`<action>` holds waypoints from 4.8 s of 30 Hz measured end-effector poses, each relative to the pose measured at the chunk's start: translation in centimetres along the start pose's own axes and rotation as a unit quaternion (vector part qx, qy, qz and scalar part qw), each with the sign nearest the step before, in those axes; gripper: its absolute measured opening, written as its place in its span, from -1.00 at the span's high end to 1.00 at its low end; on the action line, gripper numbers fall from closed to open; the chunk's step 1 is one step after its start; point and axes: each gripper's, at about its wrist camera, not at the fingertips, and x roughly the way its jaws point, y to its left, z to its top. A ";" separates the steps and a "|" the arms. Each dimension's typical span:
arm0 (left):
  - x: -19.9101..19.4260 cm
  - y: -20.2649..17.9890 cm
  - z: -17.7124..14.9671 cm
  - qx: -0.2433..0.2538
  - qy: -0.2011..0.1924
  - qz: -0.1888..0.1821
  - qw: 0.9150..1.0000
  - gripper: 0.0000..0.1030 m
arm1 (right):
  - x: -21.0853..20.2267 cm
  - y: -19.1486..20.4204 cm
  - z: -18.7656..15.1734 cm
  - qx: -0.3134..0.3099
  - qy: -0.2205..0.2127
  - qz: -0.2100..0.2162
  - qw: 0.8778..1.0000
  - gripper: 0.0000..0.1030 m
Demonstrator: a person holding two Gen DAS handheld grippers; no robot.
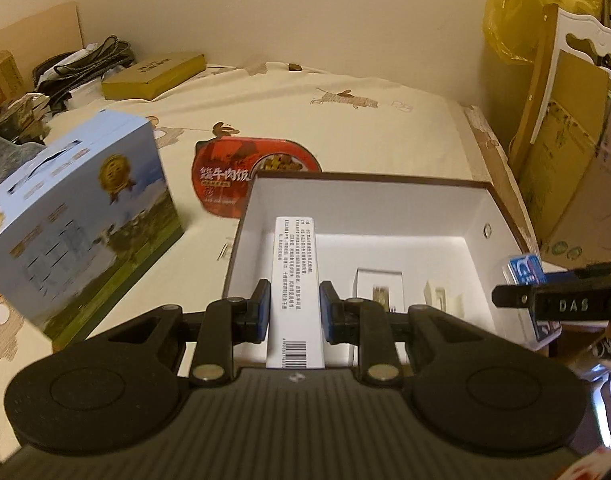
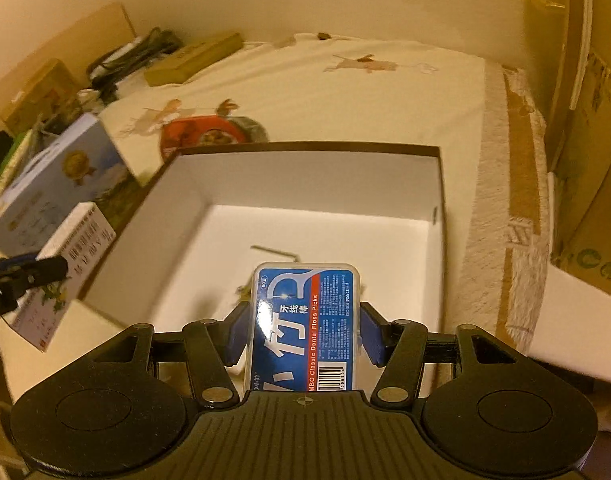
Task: Organize rigid objects
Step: 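Release the medicine box in the brown box with left tool while right tool releases the floss case, then withdraw both open tools from the brown box toward the remaining items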
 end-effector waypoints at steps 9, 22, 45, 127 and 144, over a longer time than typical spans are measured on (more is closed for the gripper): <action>4.6 -1.3 1.3 0.009 0.008 0.005 1.000 0.59 | 2.6 -1.6 1.4 0.010 0.008 -0.029 1.000 -0.04; 8.3 -1.6 -0.7 0.029 0.051 0.008 0.998 0.54 | 3.9 -2.1 0.7 0.014 0.025 -0.043 0.999 -0.04; 6.1 0.5 -2.1 0.020 0.068 0.007 0.997 0.30 | 4.2 -2.0 0.4 0.011 0.053 -0.077 0.996 -0.06; -7.2 4.5 -16.3 -0.087 0.134 0.074 0.984 0.23 | -4.1 -1.7 -13.8 0.083 0.083 0.012 0.993 -0.15; -5.3 5.3 -17.3 -0.088 0.150 0.086 0.981 0.23 | 0.6 -5.7 -14.3 0.170 0.103 -0.022 0.980 -0.15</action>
